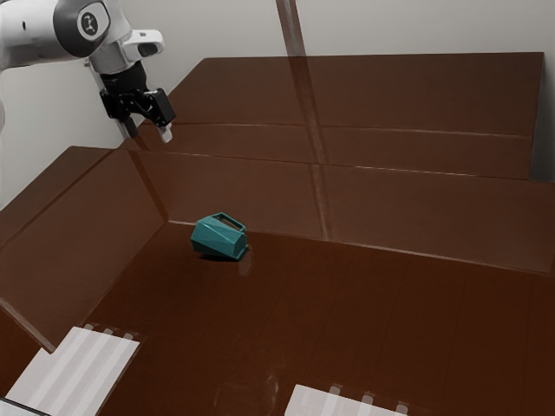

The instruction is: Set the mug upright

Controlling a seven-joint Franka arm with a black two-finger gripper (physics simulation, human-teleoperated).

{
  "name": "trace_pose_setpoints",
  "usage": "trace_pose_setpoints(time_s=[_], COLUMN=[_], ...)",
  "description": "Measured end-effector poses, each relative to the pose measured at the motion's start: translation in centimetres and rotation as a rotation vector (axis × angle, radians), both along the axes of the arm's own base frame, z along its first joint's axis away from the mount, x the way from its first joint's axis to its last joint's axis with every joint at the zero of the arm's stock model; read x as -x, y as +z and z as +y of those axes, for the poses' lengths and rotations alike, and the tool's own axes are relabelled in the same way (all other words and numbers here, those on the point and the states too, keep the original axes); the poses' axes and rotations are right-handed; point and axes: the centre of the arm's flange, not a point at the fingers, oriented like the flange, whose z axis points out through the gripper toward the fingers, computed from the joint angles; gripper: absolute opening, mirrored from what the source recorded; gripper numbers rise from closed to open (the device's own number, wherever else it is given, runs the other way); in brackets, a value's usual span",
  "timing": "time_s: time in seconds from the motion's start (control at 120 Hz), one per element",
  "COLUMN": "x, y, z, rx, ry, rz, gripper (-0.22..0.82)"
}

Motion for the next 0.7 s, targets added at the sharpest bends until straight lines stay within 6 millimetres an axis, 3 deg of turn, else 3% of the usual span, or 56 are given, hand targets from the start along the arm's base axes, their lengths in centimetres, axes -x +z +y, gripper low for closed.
trace_pose_setpoints(time_s=[0.3,0.425,0.542,0.7], x=[0.1,-1.0,-2.1,-3.7], y=[-0.1,-1.4,-3.5,-9.0], z=[0.4,1.2,4.5,9.5], rx=[0.000,0.035,0.161,0.375], ry=[0.018,0.040,0.103,0.176], rz=[0.005,0.004,0.003,0.018], gripper=[0.60,0.60,0.60,0.60])
